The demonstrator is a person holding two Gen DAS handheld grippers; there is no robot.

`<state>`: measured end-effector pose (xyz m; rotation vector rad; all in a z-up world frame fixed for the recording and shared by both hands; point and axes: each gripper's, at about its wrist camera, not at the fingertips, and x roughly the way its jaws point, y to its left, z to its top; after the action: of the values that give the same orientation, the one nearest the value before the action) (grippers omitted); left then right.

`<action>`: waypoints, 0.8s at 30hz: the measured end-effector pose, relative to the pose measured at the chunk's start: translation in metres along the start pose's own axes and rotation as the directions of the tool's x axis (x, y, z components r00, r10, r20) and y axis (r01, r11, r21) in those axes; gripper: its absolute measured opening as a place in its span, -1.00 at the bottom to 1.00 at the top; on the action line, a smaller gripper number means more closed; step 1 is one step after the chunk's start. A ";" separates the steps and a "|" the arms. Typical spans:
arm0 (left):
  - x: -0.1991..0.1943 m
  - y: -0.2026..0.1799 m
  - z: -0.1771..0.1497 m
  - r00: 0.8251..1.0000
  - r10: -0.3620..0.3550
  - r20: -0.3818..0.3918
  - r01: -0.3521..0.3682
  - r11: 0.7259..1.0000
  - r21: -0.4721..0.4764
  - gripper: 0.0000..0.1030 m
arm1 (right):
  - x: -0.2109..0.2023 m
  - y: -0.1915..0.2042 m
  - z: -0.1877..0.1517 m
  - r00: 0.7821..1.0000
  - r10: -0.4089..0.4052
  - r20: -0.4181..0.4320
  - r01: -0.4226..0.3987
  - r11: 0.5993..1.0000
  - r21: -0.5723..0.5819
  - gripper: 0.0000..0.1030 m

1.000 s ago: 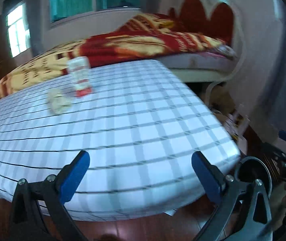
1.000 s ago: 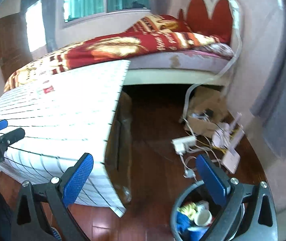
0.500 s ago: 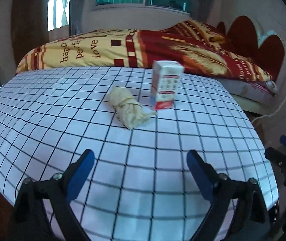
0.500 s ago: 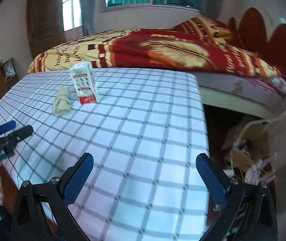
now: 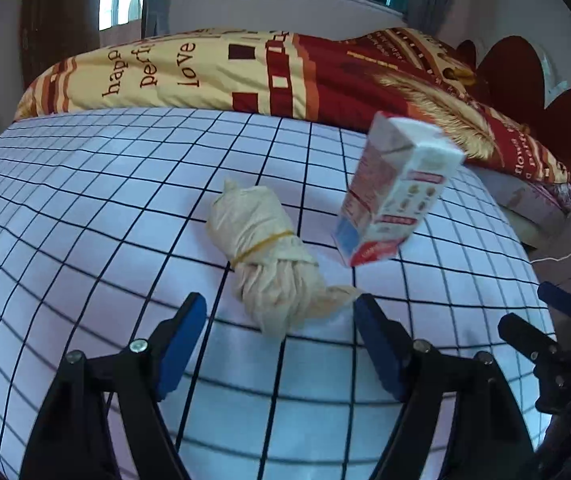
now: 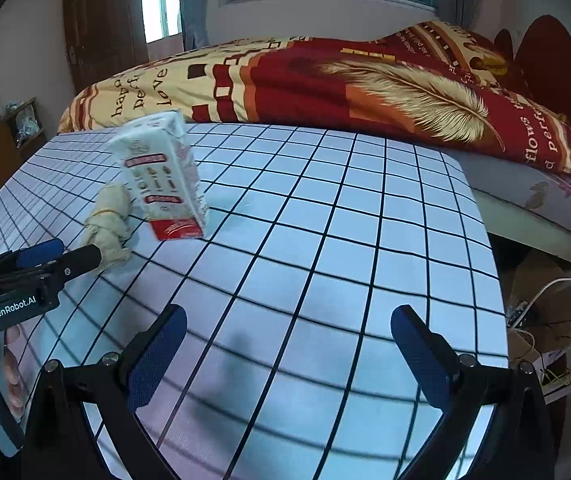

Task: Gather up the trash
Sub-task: 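Grasp the beige cloth with the left tool while the right tool grasps the white milk carton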

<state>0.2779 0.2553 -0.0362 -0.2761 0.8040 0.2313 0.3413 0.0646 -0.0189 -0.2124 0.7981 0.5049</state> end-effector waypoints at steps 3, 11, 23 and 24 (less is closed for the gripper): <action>0.010 0.002 0.002 1.000 0.005 -0.030 -0.006 1.000 -0.003 0.35 | 0.010 0.000 0.007 1.000 0.010 -0.006 -0.010 1.000 0.007 1.00; 0.024 0.004 0.005 0.998 -0.007 -0.067 0.009 0.999 0.031 -0.35 | 0.033 0.026 0.026 0.999 0.042 -0.014 -0.043 0.999 -0.029 1.00; -0.003 0.044 0.013 0.999 0.048 0.005 -0.048 0.997 0.055 -0.53 | 0.047 0.075 0.051 0.992 0.128 0.013 -0.127 0.989 -0.070 0.82; -0.003 0.047 0.013 0.999 0.049 0.005 -0.049 0.997 0.053 -0.53 | 0.049 0.080 0.053 0.991 0.131 0.017 -0.129 0.989 -0.076 0.81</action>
<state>0.2701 0.3032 -0.0328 -0.2061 0.8127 0.2558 0.3623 0.1705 -0.0178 -0.2248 0.7752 0.6601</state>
